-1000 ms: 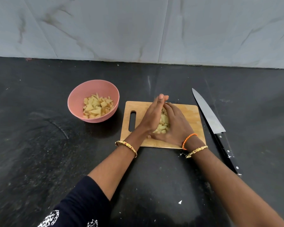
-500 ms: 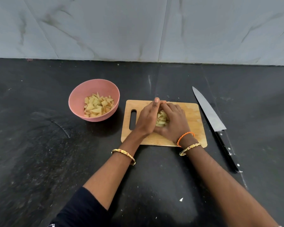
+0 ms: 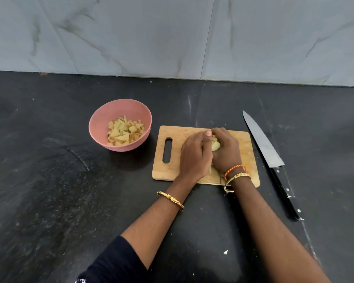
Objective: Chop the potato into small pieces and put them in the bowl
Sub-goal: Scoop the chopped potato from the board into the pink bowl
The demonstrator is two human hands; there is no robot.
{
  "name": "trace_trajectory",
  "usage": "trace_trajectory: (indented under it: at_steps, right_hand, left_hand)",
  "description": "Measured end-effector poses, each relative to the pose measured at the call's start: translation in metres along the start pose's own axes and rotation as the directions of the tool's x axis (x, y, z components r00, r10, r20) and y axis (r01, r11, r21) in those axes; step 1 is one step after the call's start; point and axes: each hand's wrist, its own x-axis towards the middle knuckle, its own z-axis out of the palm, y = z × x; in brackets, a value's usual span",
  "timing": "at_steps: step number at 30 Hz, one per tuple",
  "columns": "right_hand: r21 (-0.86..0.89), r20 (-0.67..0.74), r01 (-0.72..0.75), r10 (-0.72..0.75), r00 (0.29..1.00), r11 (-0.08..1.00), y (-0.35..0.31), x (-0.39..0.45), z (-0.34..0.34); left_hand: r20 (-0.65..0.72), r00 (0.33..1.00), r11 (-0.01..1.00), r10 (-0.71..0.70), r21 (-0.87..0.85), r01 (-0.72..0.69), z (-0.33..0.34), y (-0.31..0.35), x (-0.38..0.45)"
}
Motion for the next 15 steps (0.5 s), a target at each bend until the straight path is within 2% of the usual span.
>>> trace_trajectory:
  at_steps: [4,8,10,12,15]
  right_hand:
    - [0.149,-0.057,-0.133,0.142,0.988,0.98,-0.001,0.001,-0.004]
    - [0.381,-0.11,-0.299,0.363,0.925,0.875,-0.006,0.008,-0.012]
    - [0.572,-0.075,-0.348,0.469,0.88,0.743,-0.008,0.013,-0.015]
    - [0.74,0.005,-0.377,0.555,0.832,0.558,-0.011,0.018,-0.018]
    - [0.867,0.131,-0.389,0.611,0.781,0.311,-0.016,0.024,-0.021]
  left_hand:
    - [-0.061,0.982,0.959,-0.178,-0.236,0.159,0.009,0.005,0.003]
    - [-0.193,0.931,0.888,-0.31,-0.409,0.211,0.012,0.012,0.005]
    - [-0.21,0.91,0.856,-0.358,-0.463,0.23,0.012,0.014,0.008]
    - [-0.214,0.895,0.826,-0.392,-0.509,0.24,0.014,0.015,0.012]
    - [-0.236,0.893,0.81,-0.382,-0.552,0.201,0.019,0.023,0.017]
